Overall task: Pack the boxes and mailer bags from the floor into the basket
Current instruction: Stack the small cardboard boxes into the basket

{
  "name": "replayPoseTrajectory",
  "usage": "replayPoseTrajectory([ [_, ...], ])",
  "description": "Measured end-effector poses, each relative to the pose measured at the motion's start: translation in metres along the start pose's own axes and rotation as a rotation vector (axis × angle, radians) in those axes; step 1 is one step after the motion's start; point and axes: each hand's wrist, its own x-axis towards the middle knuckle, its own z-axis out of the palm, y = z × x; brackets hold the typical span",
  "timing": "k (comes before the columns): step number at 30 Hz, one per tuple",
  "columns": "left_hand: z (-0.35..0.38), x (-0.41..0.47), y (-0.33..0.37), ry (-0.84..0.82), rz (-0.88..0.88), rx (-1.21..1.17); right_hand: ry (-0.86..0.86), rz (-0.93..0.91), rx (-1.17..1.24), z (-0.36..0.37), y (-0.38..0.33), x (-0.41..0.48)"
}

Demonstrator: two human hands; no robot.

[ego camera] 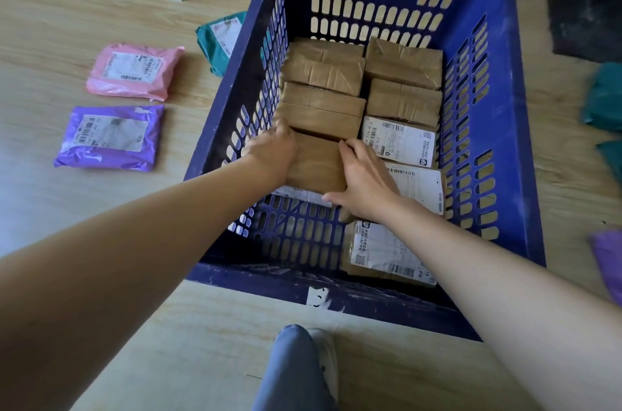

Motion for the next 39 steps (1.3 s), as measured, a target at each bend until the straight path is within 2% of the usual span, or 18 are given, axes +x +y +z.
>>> replayPoseTrajectory([
  [9,-0.028,-0.019,0.001,-0.008,0.074,0.0,0.023,0.009,0.035,-0.012,0.002,-0.018],
  [20,-0.122,-0.077,0.029,0.231,0.281,-0.151,0.188,0.063,0.013,-0.096,0.024,-0.105],
  [25,-0.177,-0.118,0.062,0.328,0.387,-0.168,0.282,0.143,0.107,-0.14,0.042,-0.165],
  [31,-0.243,-0.155,0.113,0.427,0.517,-0.186,0.433,0.306,0.03,-0.189,0.086,-0.245],
  [39,-0.295,-0.187,0.226,0.378,0.705,-0.203,0.525,0.473,0.053,-0.226,0.169,-0.334],
])
